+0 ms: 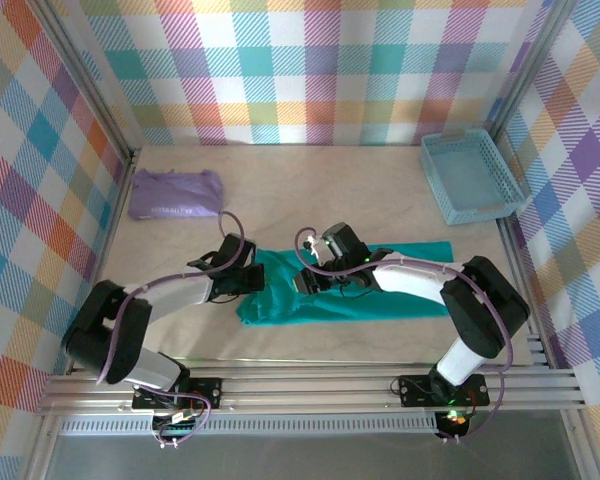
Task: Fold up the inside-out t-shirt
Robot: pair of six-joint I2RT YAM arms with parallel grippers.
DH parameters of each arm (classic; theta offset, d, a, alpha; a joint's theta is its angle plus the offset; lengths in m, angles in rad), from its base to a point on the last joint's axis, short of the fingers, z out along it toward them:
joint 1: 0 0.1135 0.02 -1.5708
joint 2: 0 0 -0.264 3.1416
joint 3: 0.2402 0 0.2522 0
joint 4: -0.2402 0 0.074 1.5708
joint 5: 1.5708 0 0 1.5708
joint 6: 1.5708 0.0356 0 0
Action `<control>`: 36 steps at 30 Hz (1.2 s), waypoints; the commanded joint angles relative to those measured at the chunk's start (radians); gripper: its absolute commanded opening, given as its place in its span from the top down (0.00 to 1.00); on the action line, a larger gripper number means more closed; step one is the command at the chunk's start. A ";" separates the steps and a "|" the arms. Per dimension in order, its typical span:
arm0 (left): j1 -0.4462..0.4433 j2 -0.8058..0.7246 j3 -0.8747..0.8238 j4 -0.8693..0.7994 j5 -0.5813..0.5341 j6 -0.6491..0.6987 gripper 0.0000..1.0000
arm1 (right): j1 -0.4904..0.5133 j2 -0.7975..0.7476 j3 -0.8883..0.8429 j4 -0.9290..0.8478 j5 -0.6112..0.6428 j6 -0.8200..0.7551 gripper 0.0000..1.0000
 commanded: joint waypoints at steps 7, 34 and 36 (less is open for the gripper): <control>0.110 -0.130 0.221 -0.473 -0.257 0.082 1.00 | -0.111 -0.165 -0.053 -0.009 0.009 -0.037 0.42; 0.192 0.177 0.760 -0.948 -1.179 0.578 1.00 | -0.198 -0.191 -0.033 -0.142 0.110 -0.039 0.41; 0.172 0.184 0.762 -0.952 -1.187 0.573 1.00 | -0.198 -0.189 -0.036 -0.142 0.114 -0.039 0.41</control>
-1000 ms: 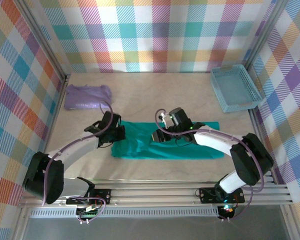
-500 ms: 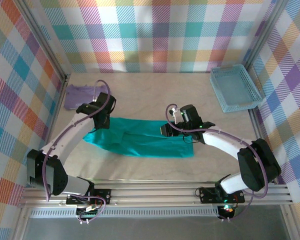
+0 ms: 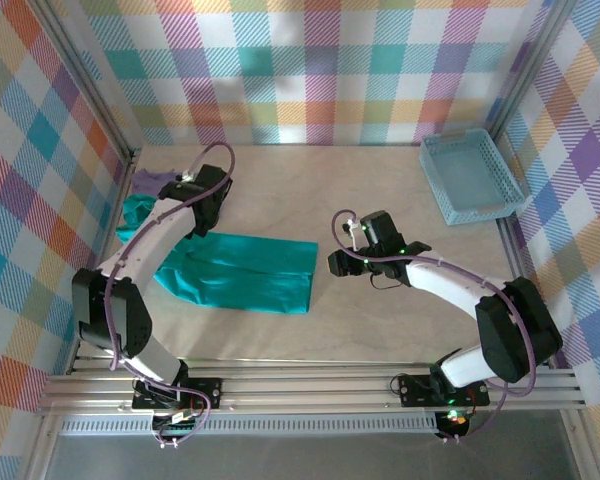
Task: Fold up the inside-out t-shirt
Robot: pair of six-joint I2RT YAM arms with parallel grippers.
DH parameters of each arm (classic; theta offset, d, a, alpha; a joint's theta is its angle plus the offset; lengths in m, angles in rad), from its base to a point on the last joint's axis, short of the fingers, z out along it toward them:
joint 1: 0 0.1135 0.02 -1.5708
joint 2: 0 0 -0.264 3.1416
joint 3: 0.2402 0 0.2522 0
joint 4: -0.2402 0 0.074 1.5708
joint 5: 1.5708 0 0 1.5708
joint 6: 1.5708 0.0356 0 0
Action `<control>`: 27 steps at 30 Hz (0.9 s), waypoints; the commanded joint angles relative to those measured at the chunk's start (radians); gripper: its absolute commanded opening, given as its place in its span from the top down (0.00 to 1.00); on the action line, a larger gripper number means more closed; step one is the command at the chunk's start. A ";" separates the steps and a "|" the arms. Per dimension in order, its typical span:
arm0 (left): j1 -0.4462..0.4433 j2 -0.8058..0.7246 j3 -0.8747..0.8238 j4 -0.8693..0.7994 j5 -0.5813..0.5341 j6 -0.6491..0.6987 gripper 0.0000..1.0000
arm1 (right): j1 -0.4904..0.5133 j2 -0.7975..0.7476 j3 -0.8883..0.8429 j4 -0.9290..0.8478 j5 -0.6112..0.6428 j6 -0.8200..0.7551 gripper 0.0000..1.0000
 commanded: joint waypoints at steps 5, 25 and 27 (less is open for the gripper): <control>-0.109 0.040 0.080 -0.143 -0.079 -0.077 1.00 | -0.011 -0.016 0.025 -0.058 0.052 -0.032 0.41; -0.698 0.474 0.553 -0.132 0.545 -0.430 0.48 | -0.299 -0.236 -0.089 -0.177 0.213 0.079 0.35; -0.670 0.359 0.424 -0.059 0.581 -0.432 0.41 | -0.298 -0.238 -0.102 -0.146 0.148 0.085 0.35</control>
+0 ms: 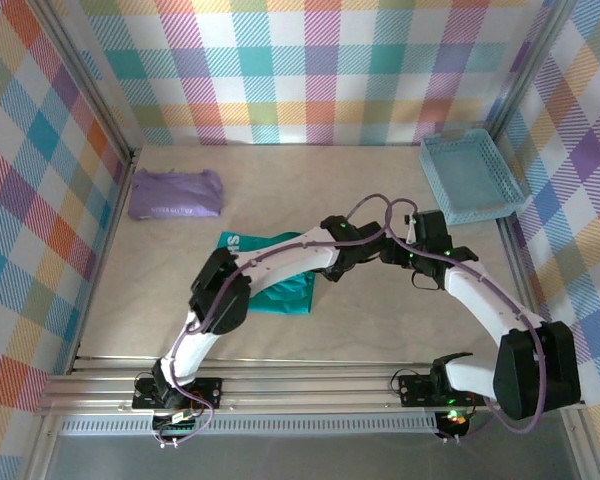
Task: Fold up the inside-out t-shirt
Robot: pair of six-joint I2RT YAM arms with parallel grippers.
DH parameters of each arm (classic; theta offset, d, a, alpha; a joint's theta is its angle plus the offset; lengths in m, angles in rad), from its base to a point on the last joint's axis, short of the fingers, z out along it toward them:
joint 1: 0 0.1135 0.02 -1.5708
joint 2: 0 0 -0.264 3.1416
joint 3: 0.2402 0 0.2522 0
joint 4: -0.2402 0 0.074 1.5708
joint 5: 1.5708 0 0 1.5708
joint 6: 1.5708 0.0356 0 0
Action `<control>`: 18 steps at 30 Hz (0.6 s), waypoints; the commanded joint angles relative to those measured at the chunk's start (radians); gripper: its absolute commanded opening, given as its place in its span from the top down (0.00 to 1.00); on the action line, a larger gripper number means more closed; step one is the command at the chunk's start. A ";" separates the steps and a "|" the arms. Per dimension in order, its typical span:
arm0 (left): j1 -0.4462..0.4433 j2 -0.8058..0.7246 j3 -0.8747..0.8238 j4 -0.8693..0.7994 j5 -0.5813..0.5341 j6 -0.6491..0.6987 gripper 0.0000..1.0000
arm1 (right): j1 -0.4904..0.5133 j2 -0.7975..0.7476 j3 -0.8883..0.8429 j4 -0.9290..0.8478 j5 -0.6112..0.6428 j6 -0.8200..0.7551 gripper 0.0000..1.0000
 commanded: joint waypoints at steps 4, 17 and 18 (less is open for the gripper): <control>0.140 -0.396 -0.366 0.205 0.232 -0.029 0.37 | 0.043 0.026 -0.052 0.193 -0.336 0.036 0.35; 0.255 -0.475 -0.666 0.560 0.412 -0.012 0.43 | 0.222 0.557 0.276 0.355 -0.559 0.215 0.46; 0.258 -0.458 -0.671 0.573 0.389 -0.010 0.43 | 0.222 0.592 0.299 0.351 -0.552 0.219 0.47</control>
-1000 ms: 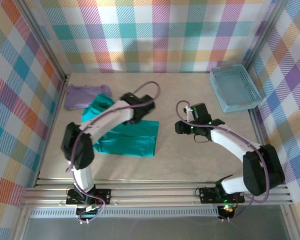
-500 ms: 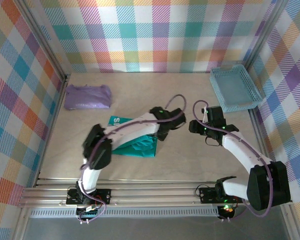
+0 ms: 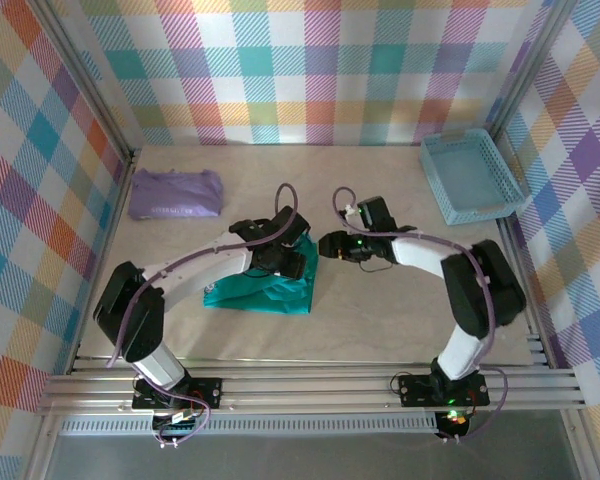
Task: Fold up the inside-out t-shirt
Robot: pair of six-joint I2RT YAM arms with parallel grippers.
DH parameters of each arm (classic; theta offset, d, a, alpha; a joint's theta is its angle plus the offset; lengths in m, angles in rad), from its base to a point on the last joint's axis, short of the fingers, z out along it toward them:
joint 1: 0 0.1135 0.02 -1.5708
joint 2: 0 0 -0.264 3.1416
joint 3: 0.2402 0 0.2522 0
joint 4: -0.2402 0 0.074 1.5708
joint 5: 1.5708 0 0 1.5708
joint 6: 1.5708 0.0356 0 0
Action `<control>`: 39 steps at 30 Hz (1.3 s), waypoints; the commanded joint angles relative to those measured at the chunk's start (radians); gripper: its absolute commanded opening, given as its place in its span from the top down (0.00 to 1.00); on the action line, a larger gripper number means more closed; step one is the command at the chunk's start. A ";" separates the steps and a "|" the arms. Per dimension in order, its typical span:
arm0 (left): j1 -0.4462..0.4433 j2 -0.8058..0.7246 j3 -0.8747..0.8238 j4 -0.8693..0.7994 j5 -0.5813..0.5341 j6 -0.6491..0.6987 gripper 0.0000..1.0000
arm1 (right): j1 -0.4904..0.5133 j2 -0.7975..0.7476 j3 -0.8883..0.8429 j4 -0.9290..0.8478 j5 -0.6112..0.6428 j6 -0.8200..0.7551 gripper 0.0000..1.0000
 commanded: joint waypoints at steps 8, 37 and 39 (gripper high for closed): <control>0.013 0.141 0.002 0.116 -0.044 0.049 0.52 | 0.029 0.217 0.196 0.008 -0.054 0.054 0.55; -0.087 -0.121 -0.252 0.238 0.315 0.023 0.99 | 0.027 0.214 0.287 -0.234 -0.027 -0.035 0.92; -0.099 -0.094 -0.242 0.242 0.345 0.027 0.92 | 0.025 0.229 0.296 -0.258 -0.018 -0.049 0.88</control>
